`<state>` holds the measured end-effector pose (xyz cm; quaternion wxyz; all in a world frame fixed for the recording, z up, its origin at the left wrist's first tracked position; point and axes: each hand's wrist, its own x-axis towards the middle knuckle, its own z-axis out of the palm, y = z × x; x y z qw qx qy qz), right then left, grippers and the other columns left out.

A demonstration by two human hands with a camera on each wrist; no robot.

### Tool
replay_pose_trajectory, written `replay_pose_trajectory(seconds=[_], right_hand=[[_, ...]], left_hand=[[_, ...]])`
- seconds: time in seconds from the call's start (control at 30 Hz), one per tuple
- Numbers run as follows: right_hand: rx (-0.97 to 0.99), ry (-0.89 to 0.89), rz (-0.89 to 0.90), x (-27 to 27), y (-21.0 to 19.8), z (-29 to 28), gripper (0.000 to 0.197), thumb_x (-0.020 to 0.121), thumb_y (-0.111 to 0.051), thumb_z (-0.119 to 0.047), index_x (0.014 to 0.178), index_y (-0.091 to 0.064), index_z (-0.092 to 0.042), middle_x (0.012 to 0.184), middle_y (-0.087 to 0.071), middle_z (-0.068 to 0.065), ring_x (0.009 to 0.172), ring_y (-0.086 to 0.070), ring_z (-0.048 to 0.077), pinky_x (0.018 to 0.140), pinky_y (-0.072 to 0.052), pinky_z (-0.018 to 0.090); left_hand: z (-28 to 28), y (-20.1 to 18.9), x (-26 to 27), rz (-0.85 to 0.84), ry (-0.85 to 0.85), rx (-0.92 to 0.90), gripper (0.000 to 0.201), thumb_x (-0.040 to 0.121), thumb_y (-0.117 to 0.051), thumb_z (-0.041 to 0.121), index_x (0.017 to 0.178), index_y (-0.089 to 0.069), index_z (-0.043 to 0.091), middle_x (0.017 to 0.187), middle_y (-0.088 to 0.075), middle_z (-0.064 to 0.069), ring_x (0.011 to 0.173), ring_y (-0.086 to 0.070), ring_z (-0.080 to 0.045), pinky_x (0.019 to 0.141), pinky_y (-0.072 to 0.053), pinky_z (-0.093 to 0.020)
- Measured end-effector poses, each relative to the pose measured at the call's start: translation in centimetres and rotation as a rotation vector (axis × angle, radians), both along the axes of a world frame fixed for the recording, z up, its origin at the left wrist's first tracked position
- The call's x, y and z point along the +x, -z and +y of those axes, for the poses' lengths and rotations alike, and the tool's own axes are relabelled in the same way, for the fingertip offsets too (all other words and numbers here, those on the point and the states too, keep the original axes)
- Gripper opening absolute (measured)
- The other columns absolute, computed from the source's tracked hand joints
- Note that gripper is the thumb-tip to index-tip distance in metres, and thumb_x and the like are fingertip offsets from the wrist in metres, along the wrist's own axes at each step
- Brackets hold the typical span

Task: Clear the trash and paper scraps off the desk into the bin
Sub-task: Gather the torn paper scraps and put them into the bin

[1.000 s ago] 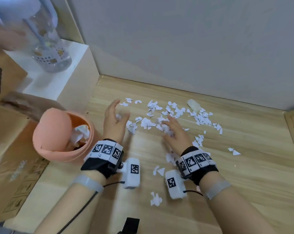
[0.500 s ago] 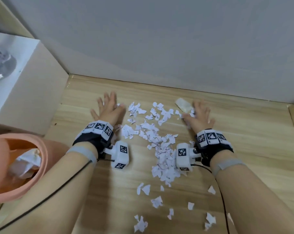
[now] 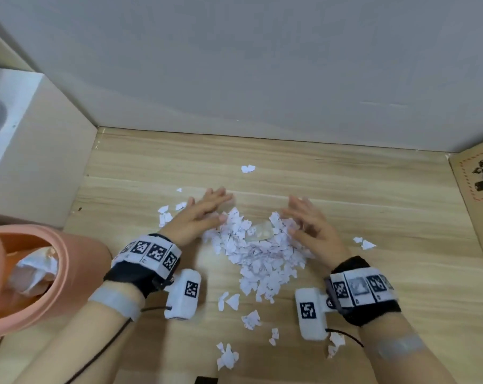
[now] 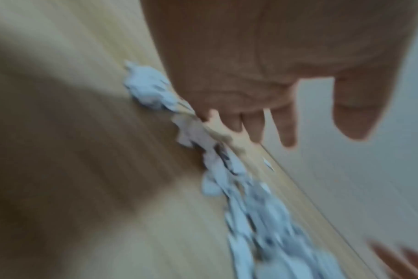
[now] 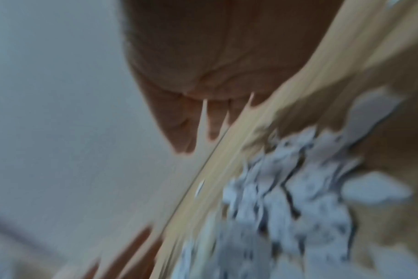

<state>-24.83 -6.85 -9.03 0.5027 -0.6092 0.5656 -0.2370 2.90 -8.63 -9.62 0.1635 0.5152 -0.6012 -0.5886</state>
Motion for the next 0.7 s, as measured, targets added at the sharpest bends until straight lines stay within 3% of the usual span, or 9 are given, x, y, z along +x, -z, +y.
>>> replay_pose_trajectory(seconds=[0.07,0.17,0.23,0.3,0.4,0.47,0.57,0.63,0.7], right_hand=[[-0.123,0.377,0.185,-2.9,0.3,1.0,0.043,0.078,-0.061,-0.033,0.12,-0.052,-0.042,0.149,-0.034,-0.001,0.142,-0.019,0.019,0.118,-0.011,0.046],[0.118,0.68,0.367,-5.2,0.7,2.1,0.059,0.082,-0.058,-0.026,0.136,-0.035,-0.036,0.157,-0.011,-0.007,0.145,0.0,0.018,0.116,0.007,0.049],[0.223,0.567,0.414,-4.5,1.0,2.3,0.064,0.086,-0.054,-0.03,0.141,-0.022,-0.035,0.157,0.002,-0.009,0.144,0.01,0.016,0.114,0.014,0.047],[0.161,0.337,0.421,-2.5,1.8,2.1,0.067,0.089,-0.049,-0.04,0.143,-0.011,-0.037,0.154,0.012,-0.014,0.142,0.017,0.012,0.113,0.018,0.043],[0.077,0.018,0.367,1.5,2.0,1.6,0.069,0.089,-0.041,-0.052,0.143,-0.001,-0.035,0.147,0.022,-0.017,0.138,0.024,0.008,0.109,0.022,0.038],[0.074,-0.152,0.299,3.7,1.6,1.4,0.066,0.09,-0.044,-0.046,0.14,-0.002,-0.036,0.148,0.017,-0.016,0.14,0.02,0.009,0.114,0.019,0.041],[0.065,-0.071,0.021,4.4,0.4,0.0,0.058,0.089,-0.053,-0.03,0.137,-0.022,-0.037,0.149,-0.008,-0.021,0.143,0.0,0.005,0.12,-0.003,0.044],[-0.016,0.128,0.031,3.6,0.2,-2.1,0.054,0.088,-0.054,-0.022,0.137,-0.032,-0.033,0.152,-0.013,-0.017,0.143,-0.003,0.005,0.12,-0.001,0.042],[0.001,0.187,0.102,3.2,0.3,-4.7,0.058,0.088,-0.054,-0.02,0.14,-0.029,-0.027,0.156,-0.011,-0.009,0.144,0.0,0.008,0.119,0.006,0.04]], left_hand=[[0.6,-0.3,1.9,-0.017,-0.369,-0.107,0.05,0.077,-0.055,0.044,0.124,-0.038,0.05,0.147,-0.021,0.021,0.146,-0.011,-0.017,0.115,0.01,-0.056],[1.8,0.3,3.6,-0.156,-0.611,-0.194,0.052,0.087,-0.053,0.03,0.133,-0.03,0.041,0.157,-0.015,0.009,0.141,-0.002,-0.002,0.116,0.014,-0.045],[2.3,1.0,3.1,-0.297,-0.543,-0.165,0.06,0.082,-0.042,0.042,0.139,-0.023,0.04,0.158,-0.005,0.008,0.139,0.005,0.002,0.114,0.017,-0.039],[2.5,1.7,1.4,-0.429,-0.344,-0.168,0.071,0.078,-0.031,0.056,0.144,-0.014,0.038,0.155,0.005,0.015,0.14,0.011,0.001,0.112,0.019,-0.034],[2.6,2.1,-2.5,-0.391,0.036,-0.213,0.078,0.075,-0.016,0.077,0.143,0.001,0.041,0.152,0.013,0.018,0.141,0.018,-0.003,0.109,0.024,-0.031],[2.5,1.6,-4.3,-0.283,0.211,-0.174,0.074,0.076,-0.015,0.079,0.14,0.001,0.045,0.154,0.006,0.015,0.142,0.015,-0.003,0.11,0.022,-0.03],[0.4,0.0,-4.7,-0.015,0.035,-0.05,0.048,0.095,-0.035,0.048,0.137,-0.012,0.047,0.152,-0.008,0.02,0.139,-0.002,0.004,0.113,0.009,-0.028],[-2.2,-0.5,-3.8,-0.028,-0.118,-0.102,0.048,0.096,-0.036,0.041,0.142,-0.019,0.04,0.154,-0.008,0.018,0.141,0.001,0.002,0.115,0.01,-0.032],[-5.0,-0.3,-3.2,-0.097,-0.15,-0.106,0.05,0.097,-0.034,0.04,0.145,-0.02,0.033,0.157,-0.006,0.01,0.144,0.006,-0.003,0.116,0.015,-0.035]])
